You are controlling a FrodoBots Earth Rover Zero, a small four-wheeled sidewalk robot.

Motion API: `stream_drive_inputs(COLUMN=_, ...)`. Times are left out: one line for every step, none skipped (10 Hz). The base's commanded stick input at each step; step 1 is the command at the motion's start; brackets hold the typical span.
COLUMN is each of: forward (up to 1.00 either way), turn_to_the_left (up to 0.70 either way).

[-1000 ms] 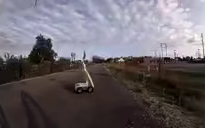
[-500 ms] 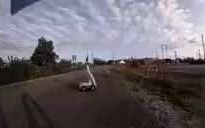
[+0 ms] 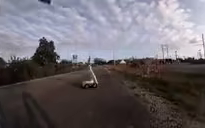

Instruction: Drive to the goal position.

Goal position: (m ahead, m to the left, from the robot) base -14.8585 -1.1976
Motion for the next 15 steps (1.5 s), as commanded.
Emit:
stream_drive_inputs(forward=0.0, turn_to_the_left=0.0)
stream_drive_inputs(forward=0.0, turn_to_the_left=0.0)
stream_drive_inputs(forward=0.0, turn_to_the_left=0.0)
stream_drive_inputs(forward=0.0, turn_to_the_left=0.0)
stream_drive_inputs(forward=0.0, turn_to_the_left=0.0)
stream_drive_inputs(forward=0.0, turn_to_the_left=0.0)
stream_drive_inputs(forward=0.0, turn_to_the_left=0.0)
stream_drive_inputs(forward=0.01, turn_to_the_left=0.0)
stream_drive_inputs(forward=0.16, turn_to_the_left=0.0)
stream_drive_inputs(forward=0.51, turn_to_the_left=0.0)
stream_drive_inputs(forward=0.7, turn_to_the_left=0.0)
stream_drive_inputs(forward=0.7, turn_to_the_left=0.0)
stream_drive_inputs(forward=0.7, turn_to_the_left=0.07)
stream_drive_inputs(forward=0.7, turn_to_the_left=0.31)
stream_drive_inputs(forward=0.7, turn_to_the_left=0.35)
